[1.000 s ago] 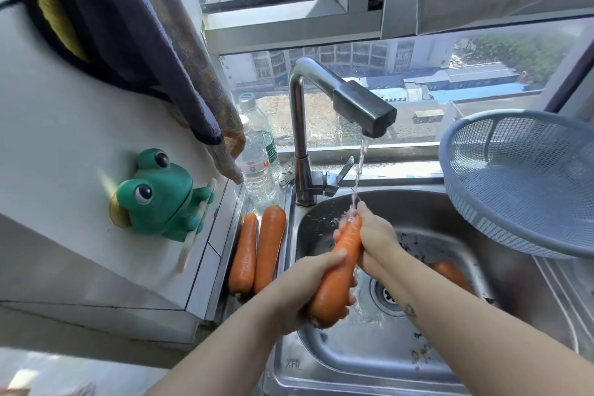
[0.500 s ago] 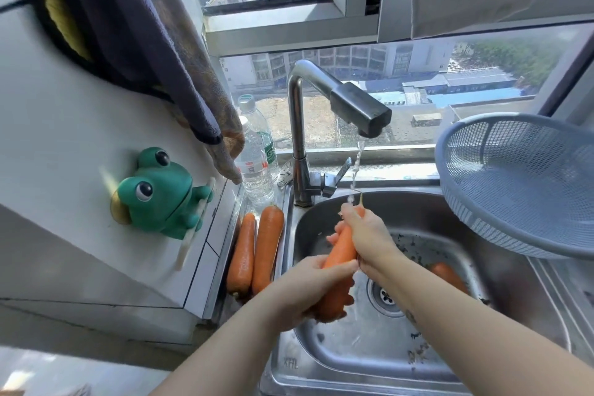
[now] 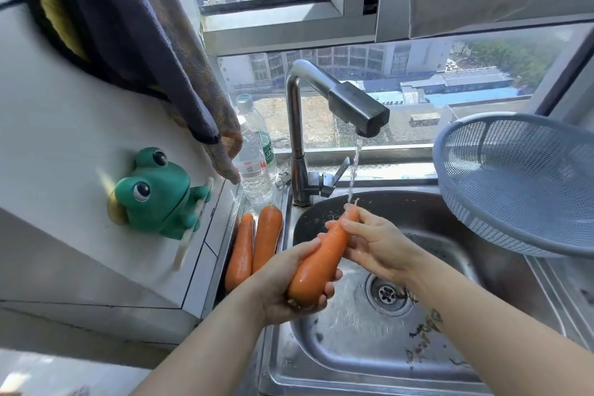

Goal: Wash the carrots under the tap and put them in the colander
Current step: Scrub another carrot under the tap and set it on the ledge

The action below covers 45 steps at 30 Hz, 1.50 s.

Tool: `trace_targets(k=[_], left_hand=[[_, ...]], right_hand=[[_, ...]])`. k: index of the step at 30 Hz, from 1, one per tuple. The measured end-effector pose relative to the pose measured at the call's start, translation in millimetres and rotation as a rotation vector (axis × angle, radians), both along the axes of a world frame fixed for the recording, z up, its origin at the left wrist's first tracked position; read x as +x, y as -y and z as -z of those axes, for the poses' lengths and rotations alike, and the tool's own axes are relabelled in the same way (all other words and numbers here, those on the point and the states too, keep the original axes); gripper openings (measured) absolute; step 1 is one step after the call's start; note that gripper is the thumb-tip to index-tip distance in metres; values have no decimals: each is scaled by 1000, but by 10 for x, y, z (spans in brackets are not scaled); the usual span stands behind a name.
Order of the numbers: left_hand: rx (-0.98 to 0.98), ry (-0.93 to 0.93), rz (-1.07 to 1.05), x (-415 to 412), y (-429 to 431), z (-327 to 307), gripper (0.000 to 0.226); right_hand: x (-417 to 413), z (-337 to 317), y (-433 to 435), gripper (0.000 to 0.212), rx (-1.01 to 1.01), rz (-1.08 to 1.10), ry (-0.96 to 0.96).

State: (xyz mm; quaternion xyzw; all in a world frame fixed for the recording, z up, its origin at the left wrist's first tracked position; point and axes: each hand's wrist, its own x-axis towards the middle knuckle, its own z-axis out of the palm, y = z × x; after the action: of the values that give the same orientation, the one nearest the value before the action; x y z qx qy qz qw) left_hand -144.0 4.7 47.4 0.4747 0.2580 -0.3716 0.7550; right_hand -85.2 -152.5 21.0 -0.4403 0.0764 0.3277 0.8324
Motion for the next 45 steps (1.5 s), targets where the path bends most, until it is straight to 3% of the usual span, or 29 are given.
trace_targets(k=[3,9,12,15,21,24,27,32,35,38,42,45], left_hand=[[162,117,50,37,99,2,39],[147,127,61,90,10,-29,41],[234,190,85,100,50,-18,39],[295,248,104,95,122,-21,33],[285,226,106,96,57,4,40],[273,215,81,94,93,14,39],[271,203,80,89,142,5,39],[198,142,64,101,49,-15,44],[175,129,55,110,58,-21,47],[226,161,70,122,86,5,45],[137,121,47,107,27,-15,42],[160,141,43,110,35,-12,43]], right_hand=[[62,37,-39,45,-125,43,39],[153,-97,151,35,-2,-90,41],[151,-87,114,33,-128,-71,98],[151,-84,64,16,-219,-28,130],[131,-57,99,18,-134,-27,116],[89,-22,68,26,-193,-10,188],[105,-12,62,16,-230,24,189],[149,-60,166,20,-100,-76,148],[145,-51,126,29,-228,-83,221],[147,-32,67,22,-278,-13,207],[179,-79,172,19,-33,-76,88],[170,-89,141,22,-93,-80,136]])
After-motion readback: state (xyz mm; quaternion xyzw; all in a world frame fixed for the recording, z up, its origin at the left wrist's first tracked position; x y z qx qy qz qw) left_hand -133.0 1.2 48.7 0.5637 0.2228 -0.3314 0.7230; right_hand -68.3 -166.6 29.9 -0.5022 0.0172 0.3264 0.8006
